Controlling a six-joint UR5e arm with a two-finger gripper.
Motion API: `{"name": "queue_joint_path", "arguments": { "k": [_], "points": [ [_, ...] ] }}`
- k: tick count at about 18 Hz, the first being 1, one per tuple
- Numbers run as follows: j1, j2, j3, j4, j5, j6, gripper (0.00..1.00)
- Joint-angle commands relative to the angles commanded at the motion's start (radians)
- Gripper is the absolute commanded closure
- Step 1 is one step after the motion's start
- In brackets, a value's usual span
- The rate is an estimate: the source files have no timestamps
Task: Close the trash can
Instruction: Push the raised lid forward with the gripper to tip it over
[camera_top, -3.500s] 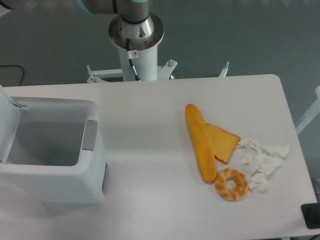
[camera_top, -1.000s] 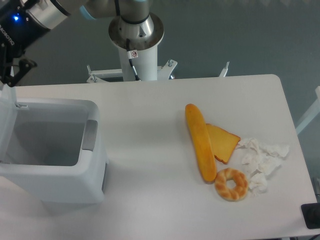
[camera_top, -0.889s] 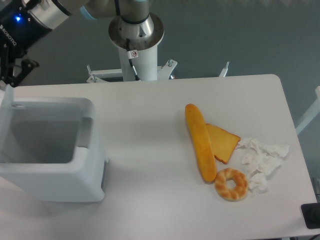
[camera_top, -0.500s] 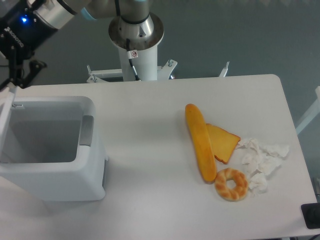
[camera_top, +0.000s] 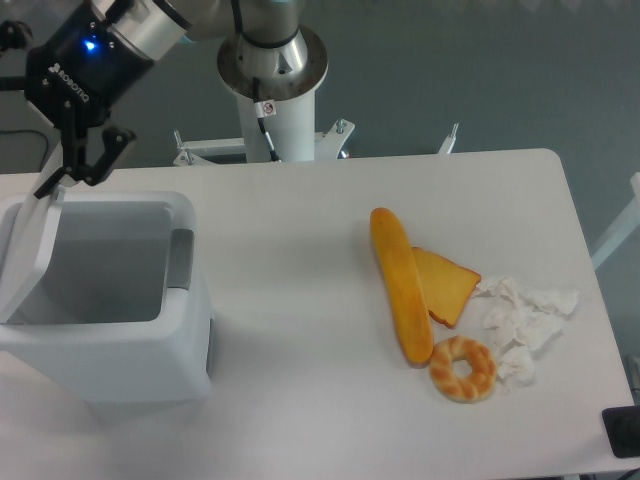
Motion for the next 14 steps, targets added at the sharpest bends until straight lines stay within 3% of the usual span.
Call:
{"name": "queue_joint_path", "arguments": {
  "k": [6,14],
  "points": [
    [-0.008,0.0,-0.011,-0.002,0.08,0.018,0.0],
    [-0.009,0.0,-0.015,-0.002,0.103,0.058,0.0]
  ]
}}
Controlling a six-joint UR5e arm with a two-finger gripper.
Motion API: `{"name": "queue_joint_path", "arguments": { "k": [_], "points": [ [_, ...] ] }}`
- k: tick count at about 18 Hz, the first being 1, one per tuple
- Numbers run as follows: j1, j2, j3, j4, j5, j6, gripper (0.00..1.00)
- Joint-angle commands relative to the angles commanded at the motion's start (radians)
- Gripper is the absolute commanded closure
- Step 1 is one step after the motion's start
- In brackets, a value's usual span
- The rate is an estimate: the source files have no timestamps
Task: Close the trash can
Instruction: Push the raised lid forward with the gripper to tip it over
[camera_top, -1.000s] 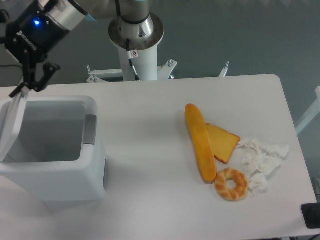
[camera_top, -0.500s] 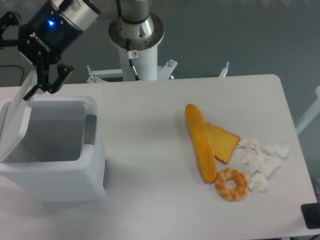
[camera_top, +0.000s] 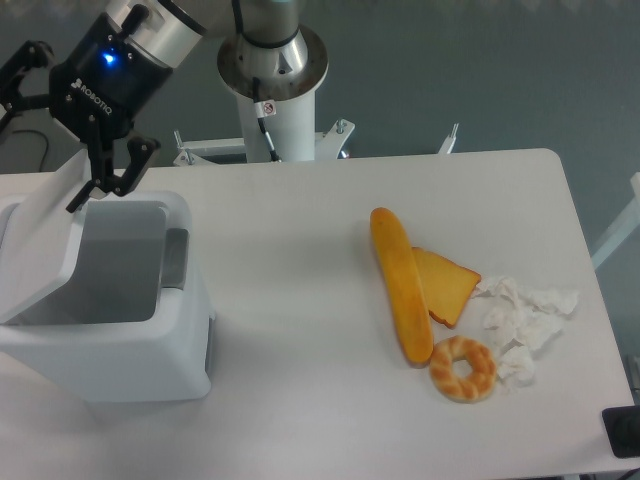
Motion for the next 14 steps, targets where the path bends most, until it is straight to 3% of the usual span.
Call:
{"name": "queue_joint_path", "arguments": {
  "k": [14],
  "points": [
    [0.026,-0.012,-0.018,0.0,0.084,0.094,0.0]
  ]
}}
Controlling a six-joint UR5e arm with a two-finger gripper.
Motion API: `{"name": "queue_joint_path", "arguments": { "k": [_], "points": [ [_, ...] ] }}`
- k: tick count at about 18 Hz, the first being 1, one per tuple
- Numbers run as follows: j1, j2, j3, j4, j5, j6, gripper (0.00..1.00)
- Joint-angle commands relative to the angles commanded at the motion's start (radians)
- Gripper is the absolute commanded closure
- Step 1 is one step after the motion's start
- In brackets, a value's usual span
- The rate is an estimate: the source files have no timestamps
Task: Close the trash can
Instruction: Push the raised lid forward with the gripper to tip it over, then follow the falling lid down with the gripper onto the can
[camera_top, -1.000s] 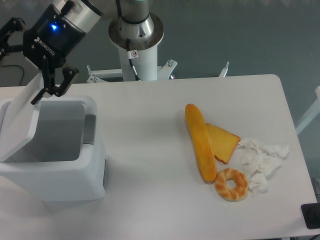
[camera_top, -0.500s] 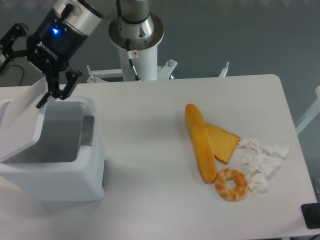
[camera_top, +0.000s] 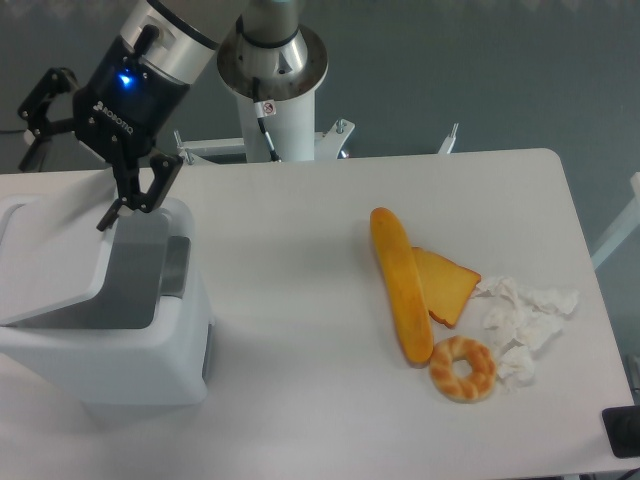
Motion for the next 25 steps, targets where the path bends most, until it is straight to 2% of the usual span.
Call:
{"name": "queue_joint_path", "arguments": {
  "k": [6,12,15,20,25],
  "points": [
    [0.025,-0.011,-0.018,0.0,0.0,0.035,0.0],
    [0.028,0.002,-0.008,-0.003,0.003,0.026,0.0],
    [0.038,0.011,-0.006,-0.002,0.021,0.032,0.0],
    [0.037,0.012,0.0,0.003,0.121,0.035,0.0],
    [0.035,0.011,-0.002,0.003,0.132,0.032,0.0]
  ]
}}
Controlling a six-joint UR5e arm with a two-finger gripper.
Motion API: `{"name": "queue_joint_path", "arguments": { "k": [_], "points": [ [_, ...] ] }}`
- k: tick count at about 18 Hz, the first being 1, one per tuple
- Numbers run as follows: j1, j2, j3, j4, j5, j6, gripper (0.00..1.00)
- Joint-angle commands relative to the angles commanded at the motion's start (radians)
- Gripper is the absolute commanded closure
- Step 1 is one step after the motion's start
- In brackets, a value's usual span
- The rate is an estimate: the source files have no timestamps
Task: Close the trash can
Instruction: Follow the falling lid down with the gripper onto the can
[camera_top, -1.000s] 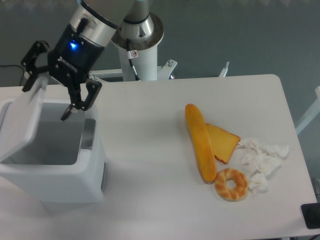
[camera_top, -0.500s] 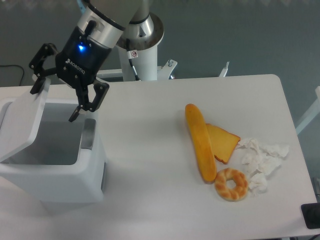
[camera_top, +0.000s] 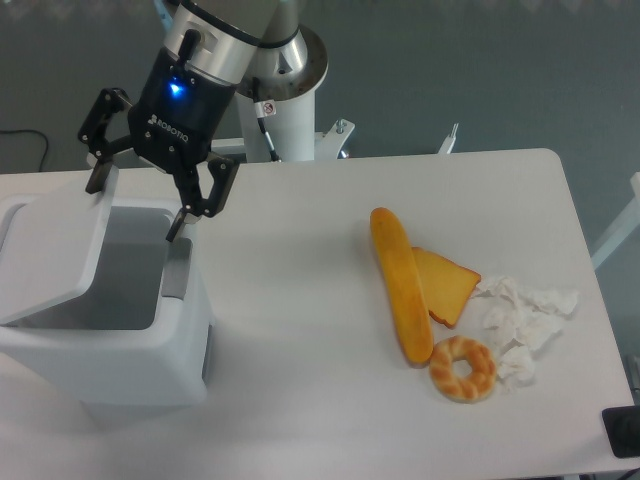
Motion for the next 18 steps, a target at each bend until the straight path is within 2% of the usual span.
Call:
{"name": "queue_joint_path", "arguments": {
  "k": [4,18],
  "points": [
    [-0.003,-0.005,-0.005,0.0,0.072,0.0,0.0],
    [-0.006,-0.041,-0.014,0.0,0.107,-0.006,0.0]
  ]
}}
